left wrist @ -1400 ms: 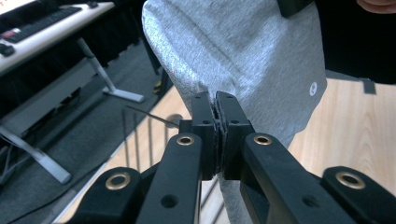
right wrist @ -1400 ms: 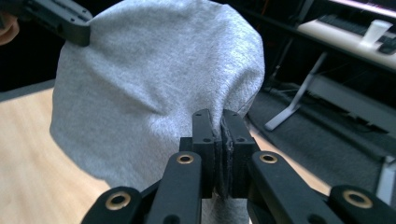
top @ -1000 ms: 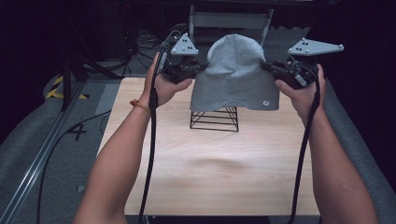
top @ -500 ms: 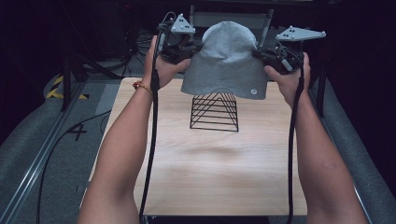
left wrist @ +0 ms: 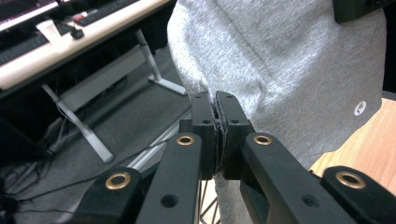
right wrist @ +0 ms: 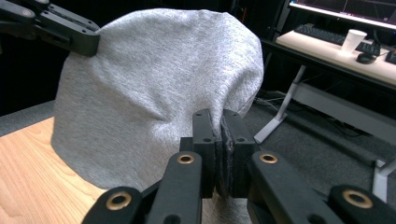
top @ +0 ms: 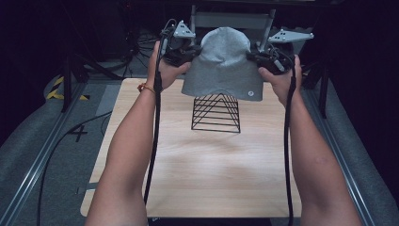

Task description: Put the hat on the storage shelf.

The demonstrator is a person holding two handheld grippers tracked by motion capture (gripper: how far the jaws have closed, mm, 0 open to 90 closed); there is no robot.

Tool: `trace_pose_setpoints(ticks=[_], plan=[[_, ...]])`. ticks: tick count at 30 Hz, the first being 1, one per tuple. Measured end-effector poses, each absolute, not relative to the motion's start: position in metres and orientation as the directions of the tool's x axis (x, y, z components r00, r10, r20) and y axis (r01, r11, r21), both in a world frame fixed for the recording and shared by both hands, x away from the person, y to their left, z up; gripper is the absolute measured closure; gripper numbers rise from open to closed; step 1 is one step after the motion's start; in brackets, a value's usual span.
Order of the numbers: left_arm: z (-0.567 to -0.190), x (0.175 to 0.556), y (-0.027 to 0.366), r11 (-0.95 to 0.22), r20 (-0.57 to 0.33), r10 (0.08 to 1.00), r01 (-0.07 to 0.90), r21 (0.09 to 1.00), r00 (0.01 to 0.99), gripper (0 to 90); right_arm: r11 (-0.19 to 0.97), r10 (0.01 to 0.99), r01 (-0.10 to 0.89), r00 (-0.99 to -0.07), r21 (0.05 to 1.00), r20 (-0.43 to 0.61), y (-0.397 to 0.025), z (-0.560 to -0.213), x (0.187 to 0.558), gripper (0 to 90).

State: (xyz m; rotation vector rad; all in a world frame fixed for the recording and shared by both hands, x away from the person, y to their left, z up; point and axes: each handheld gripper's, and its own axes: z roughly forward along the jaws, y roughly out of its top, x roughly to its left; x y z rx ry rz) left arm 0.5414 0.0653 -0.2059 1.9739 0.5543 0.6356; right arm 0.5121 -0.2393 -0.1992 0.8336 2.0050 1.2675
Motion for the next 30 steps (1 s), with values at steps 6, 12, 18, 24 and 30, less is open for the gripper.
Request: trace_pose_setpoints(ticks=[6, 12, 18, 24, 30], plan=[[-0.214, 0.533, 0.074, -0.405, 0.177, 0.592, 0.101, 0.909, 0.786, 87.5, 0.354, 0.757, 0.179, -0.632, 0.918, -0.168, -0.241, -0.205, 0.506, 85.7], [-0.214, 0.518, 0.089, -0.391, 0.177, 0.579, 0.080, 0.917, 0.796, 87.5, 0.345, 0.739, 0.154, -0.653, 0.926, -0.167, -0.244, -0.205, 0.492, 85.8], [-0.208, 0.504, 0.095, -0.395, 0.191, 0.566, 0.061, 0.917, 0.802, 87.5, 0.352, 0.735, 0.130, -0.652, 0.927, -0.188, -0.243, -0.199, 0.480, 85.8], [-0.210, 0.496, 0.089, -0.417, 0.208, 0.541, 0.045, 0.908, 0.815, 87.5, 0.357, 0.734, 0.135, -0.653, 0.924, -0.189, -0.244, -0.202, 0.475, 85.8], [-0.219, 0.496, 0.083, -0.428, 0.202, 0.530, 0.054, 0.902, 0.824, 87.5, 0.364, 0.734, 0.145, -0.653, 0.920, -0.188, -0.246, -0.210, 0.475, 85.8]])
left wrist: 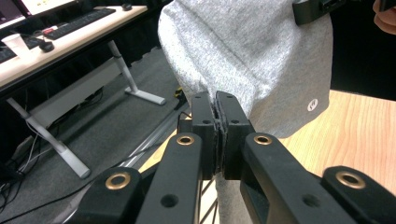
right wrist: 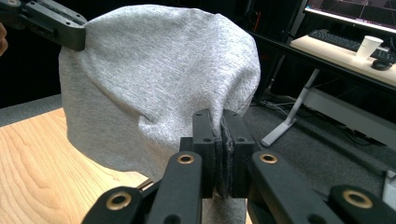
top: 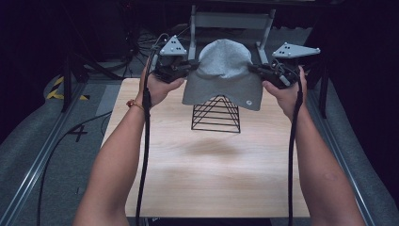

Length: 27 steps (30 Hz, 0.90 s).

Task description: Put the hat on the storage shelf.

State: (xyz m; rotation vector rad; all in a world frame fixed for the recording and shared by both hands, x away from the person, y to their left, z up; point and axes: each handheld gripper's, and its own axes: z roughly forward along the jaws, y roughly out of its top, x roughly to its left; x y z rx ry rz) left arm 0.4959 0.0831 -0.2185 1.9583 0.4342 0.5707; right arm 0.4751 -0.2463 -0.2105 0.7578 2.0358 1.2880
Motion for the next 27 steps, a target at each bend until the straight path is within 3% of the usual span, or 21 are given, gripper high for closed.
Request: trace_pose_setpoints(ticks=[16, 27], plan=[[-0.270, 0.510, 0.077, -0.461, 0.155, 0.530, 0.130, 0.878, 0.834, 87.3, 0.400, 0.715, 0.210, -0.680, 0.892, -0.161, -0.244, -0.260, 0.483, 85.6], [-0.311, 0.505, 0.080, -0.409, 0.081, 0.522, 0.166, 0.897, 0.849, 87.3, 0.394, 0.703, 0.258, -0.703, 0.882, -0.108, -0.248, -0.301, 0.479, 85.5]])
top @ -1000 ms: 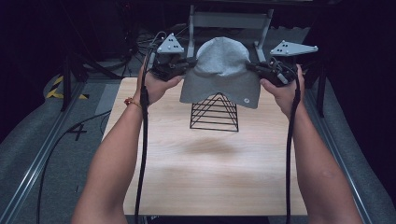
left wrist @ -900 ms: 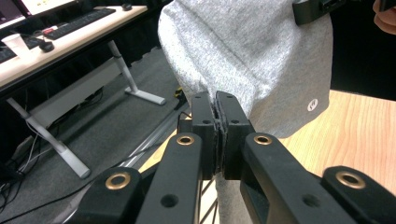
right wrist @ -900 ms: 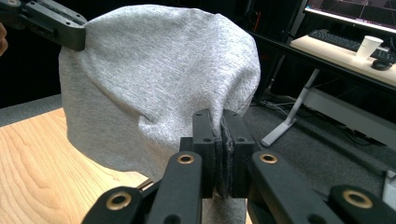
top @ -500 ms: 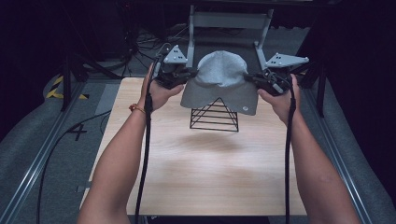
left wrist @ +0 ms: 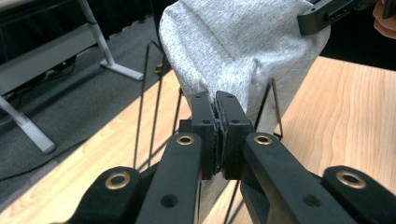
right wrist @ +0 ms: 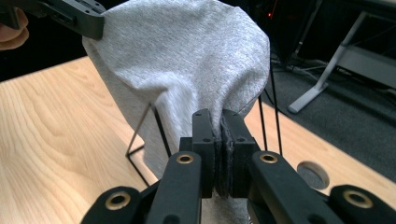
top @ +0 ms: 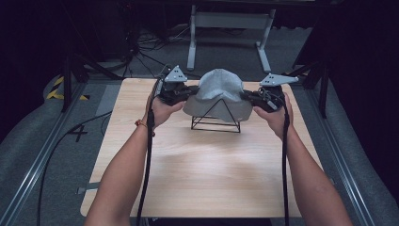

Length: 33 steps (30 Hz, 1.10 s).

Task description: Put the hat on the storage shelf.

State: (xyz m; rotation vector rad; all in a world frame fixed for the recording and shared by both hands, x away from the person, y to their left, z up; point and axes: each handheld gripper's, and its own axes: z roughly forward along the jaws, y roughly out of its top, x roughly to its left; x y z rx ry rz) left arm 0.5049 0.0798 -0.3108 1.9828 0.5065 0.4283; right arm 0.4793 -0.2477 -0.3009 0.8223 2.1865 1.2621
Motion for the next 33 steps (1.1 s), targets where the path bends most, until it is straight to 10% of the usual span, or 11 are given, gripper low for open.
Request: trace_pose_setpoints(ticks=[28, 33], plan=[[-0.342, 0.492, 0.081, -0.358, 0.043, 0.519, 0.172, 0.918, 0.853, 82.6, 0.401, 0.700, 0.245, -0.703, 0.883, -0.123, -0.246, -0.319, 0.466, 84.7], [-0.356, 0.494, 0.087, -0.350, 0.006, 0.507, 0.199, 0.915, 0.862, 62.6, 0.372, 0.720, 0.277, -0.688, 0.886, -0.087, -0.251, -0.327, 0.468, 73.4]])
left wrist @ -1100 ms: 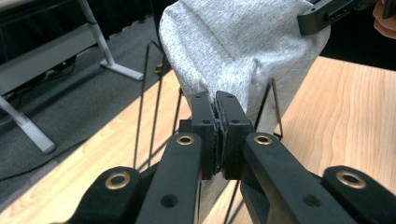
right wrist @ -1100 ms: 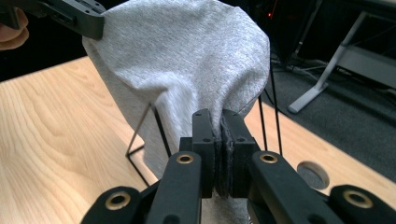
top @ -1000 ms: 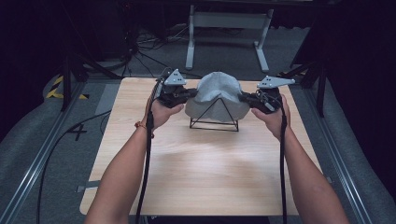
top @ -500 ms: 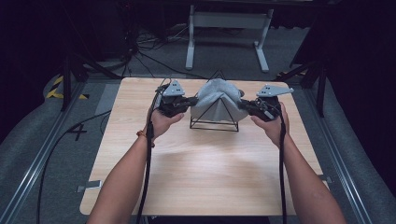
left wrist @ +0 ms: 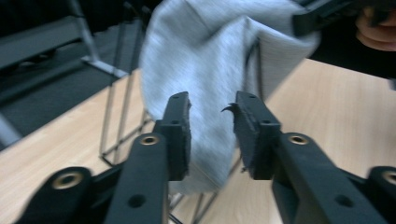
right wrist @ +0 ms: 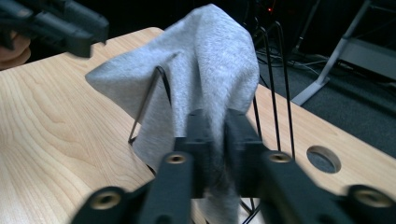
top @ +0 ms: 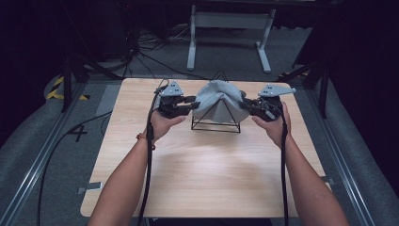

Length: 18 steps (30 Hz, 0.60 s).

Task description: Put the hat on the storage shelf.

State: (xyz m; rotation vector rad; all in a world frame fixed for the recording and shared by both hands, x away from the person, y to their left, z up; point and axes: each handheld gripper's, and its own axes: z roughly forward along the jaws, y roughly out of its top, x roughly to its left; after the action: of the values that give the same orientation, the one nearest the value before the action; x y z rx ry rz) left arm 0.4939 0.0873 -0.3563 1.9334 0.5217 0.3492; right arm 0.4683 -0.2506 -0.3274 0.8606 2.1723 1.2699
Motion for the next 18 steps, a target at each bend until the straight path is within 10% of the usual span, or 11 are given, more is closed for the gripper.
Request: trace_pose_setpoints(ticks=[6, 18], plan=[[-0.378, 0.492, 0.095, -0.358, -0.052, 0.490, 0.255, 0.898, 0.870, 42.6, 0.328, 0.700, 0.300, -0.714, 0.896, -0.017, -0.269, -0.341, 0.462, 53.7], [-0.401, 0.514, 0.076, -0.391, -0.083, 0.523, 0.325, 0.861, 0.849, 53.6, 0.363, 0.709, 0.400, -0.705, 0.842, 0.029, -0.269, -0.387, 0.478, 52.5]])
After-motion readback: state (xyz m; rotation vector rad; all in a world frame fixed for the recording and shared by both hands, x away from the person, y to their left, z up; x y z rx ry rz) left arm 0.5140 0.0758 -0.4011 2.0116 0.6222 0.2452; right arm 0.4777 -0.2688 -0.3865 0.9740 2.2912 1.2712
